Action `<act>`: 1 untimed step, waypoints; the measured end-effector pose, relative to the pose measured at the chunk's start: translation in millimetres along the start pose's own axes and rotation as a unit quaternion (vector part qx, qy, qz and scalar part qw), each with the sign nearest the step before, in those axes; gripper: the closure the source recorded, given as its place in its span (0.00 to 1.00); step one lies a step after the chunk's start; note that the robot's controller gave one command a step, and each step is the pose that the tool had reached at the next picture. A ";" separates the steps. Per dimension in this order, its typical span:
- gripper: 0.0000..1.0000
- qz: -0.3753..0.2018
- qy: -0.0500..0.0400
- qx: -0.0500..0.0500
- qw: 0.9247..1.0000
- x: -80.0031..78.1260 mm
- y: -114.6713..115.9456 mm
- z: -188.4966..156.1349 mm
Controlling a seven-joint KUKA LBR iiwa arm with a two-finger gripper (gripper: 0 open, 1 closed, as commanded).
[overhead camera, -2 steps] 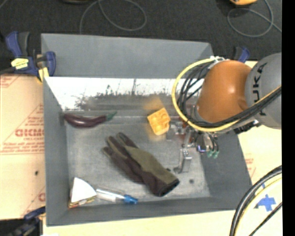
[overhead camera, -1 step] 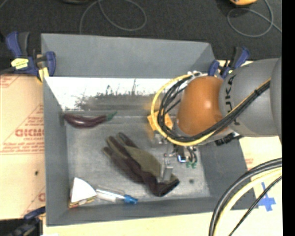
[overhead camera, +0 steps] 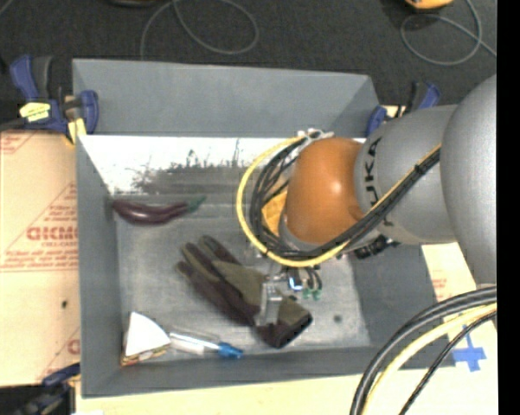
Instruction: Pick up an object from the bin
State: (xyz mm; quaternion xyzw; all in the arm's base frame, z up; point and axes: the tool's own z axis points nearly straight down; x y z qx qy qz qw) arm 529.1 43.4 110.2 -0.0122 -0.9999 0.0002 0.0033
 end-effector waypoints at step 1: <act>0.00 0.048 -0.008 -0.001 0.999 -0.3 18.3 -16.4</act>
Offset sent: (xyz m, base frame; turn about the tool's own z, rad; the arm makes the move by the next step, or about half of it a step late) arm -0.0299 0.0308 -0.0402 0.3334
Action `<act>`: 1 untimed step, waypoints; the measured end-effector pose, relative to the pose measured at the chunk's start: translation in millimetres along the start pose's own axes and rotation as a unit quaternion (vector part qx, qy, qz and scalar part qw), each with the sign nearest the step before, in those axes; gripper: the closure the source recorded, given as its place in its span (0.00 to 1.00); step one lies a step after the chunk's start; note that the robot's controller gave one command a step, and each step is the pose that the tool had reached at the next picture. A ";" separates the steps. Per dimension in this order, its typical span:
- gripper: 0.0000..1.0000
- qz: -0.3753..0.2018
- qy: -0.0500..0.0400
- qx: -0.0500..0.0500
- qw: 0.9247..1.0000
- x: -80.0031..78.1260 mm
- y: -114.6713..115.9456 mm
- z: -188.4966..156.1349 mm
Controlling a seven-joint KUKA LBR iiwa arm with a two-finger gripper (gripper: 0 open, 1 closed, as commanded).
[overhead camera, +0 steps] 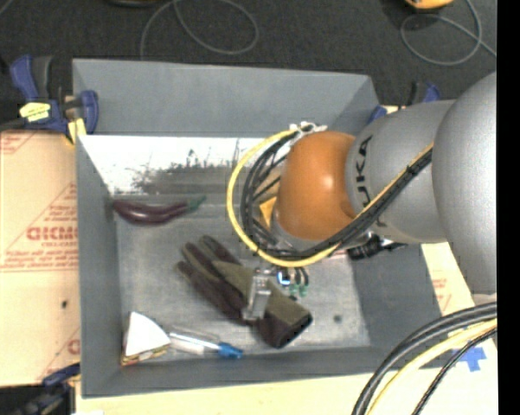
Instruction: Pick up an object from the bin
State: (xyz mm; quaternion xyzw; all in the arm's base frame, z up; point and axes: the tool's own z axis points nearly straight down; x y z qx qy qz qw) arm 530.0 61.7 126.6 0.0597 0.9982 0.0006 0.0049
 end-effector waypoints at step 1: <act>0.00 0.075 0.004 0.001 0.997 19.0 4.4 34.2</act>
Offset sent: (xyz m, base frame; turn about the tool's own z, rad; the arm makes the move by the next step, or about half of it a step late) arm -0.0367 0.0058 -0.0566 0.3154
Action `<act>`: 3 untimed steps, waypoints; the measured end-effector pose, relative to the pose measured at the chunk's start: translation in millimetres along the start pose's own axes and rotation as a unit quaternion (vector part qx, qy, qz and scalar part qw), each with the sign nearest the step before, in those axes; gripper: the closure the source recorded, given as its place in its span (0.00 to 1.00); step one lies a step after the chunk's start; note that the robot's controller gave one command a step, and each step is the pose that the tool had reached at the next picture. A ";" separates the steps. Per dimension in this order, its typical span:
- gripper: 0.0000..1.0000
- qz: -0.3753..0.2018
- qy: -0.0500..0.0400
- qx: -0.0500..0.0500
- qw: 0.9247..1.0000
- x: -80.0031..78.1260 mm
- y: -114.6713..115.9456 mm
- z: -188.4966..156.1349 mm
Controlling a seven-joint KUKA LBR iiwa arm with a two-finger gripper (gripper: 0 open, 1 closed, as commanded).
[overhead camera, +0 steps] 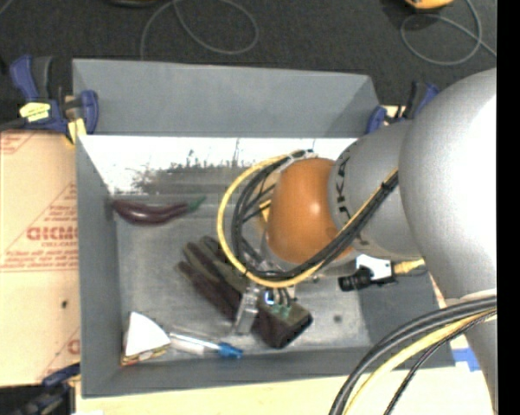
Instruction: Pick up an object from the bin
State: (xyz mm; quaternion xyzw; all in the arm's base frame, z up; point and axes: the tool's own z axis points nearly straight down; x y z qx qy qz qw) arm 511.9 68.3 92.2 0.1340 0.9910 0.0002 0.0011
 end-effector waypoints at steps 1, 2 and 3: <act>1.00 0.082 -0.007 -0.003 0.997 15.4 -6.1 20.4; 1.00 0.082 -0.007 -0.003 0.997 15.4 -6.1 20.4; 1.00 0.081 -0.006 -0.002 0.997 15.9 -6.4 17.3</act>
Offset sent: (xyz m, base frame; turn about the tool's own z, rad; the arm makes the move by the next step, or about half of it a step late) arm 0.0000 0.0000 0.0000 0.0000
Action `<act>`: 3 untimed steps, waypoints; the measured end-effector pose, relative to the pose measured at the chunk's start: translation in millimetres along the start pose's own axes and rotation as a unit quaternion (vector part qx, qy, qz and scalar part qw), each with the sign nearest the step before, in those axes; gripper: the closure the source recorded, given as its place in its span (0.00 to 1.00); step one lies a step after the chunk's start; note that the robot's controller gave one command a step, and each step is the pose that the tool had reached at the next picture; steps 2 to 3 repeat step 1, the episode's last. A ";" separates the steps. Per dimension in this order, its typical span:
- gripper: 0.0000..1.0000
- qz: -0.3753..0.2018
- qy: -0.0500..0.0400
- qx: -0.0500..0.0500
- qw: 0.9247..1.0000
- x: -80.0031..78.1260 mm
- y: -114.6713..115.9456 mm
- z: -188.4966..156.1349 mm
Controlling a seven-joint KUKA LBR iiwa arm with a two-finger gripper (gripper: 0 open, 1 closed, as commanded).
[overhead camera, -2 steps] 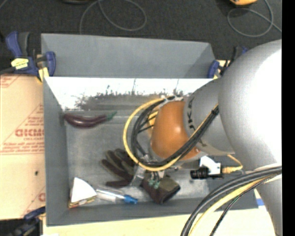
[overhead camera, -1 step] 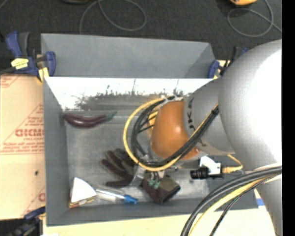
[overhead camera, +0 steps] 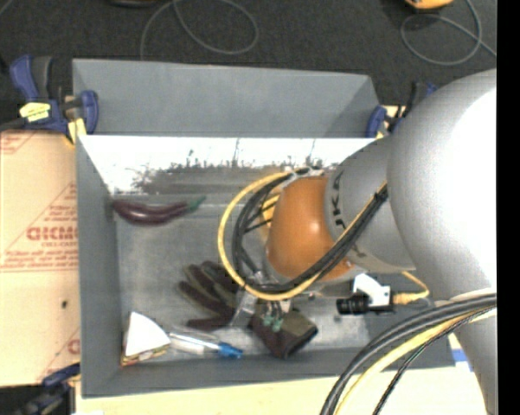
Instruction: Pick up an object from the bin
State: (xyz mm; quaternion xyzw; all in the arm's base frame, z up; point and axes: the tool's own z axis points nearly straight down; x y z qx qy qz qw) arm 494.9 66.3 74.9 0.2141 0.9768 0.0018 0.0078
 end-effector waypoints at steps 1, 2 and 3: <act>1.00 -0.001 0.002 0.001 1.000 0.8 -0.6 -11.9; 1.00 -0.001 0.002 0.001 1.000 0.8 -0.6 -11.9; 1.00 -0.001 0.002 0.001 1.000 0.8 -0.6 -11.9</act>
Offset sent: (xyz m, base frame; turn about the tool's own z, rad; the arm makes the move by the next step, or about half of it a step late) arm 0.0001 0.0001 0.1174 0.0000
